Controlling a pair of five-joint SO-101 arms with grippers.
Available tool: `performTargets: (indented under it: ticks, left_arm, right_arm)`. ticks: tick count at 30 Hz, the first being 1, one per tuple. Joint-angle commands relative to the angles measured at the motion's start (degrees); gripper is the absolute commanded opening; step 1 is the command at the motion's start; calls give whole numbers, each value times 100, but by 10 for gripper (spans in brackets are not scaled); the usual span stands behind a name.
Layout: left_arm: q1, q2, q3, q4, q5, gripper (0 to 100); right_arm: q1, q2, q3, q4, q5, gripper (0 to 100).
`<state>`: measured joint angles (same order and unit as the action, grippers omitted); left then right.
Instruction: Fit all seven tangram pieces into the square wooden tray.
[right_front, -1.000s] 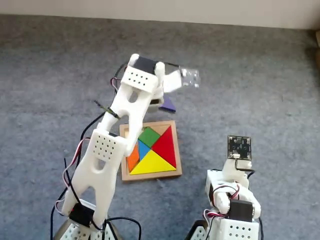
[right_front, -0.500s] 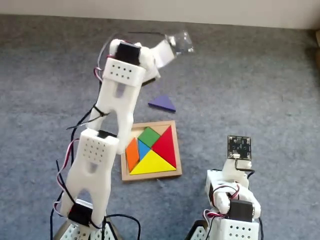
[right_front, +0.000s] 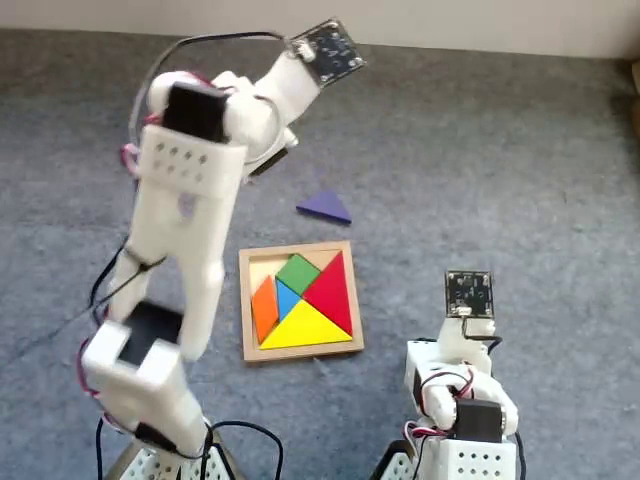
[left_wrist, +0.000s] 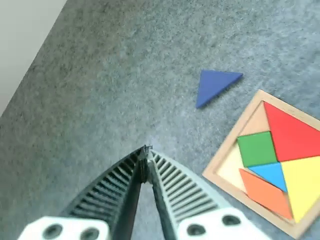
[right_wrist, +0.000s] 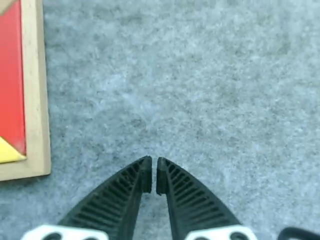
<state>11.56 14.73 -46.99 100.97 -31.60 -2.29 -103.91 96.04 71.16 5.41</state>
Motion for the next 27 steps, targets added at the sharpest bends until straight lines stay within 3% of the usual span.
performTargets:
  ticks: [1,10,12,16,23,27]
  left_arm:
    - [-321,-1692,1156,-9,413,5]
    - [-1174,-4233,3960,-431,1011,5]
    - [-1332,-4910,4760,-651,1046,5]
    - [-1745,-6413,6527,-1125,1301,5]
    - [-2633,-8769,9446,-1934,1336,5]
    - [-2985,-9833,10510,-2119,1477,5]
  right_arm:
    - [4,-101,831,31,53,37]
    - [629,-101,-259,-22,62,37]
    - [620,-101,-400,-321,158,37]
    - [620,-40,-497,-716,1292,34]
    - [593,-22,-1411,-690,1266,35]
    - [154,215,-1842,-681,1275,37]
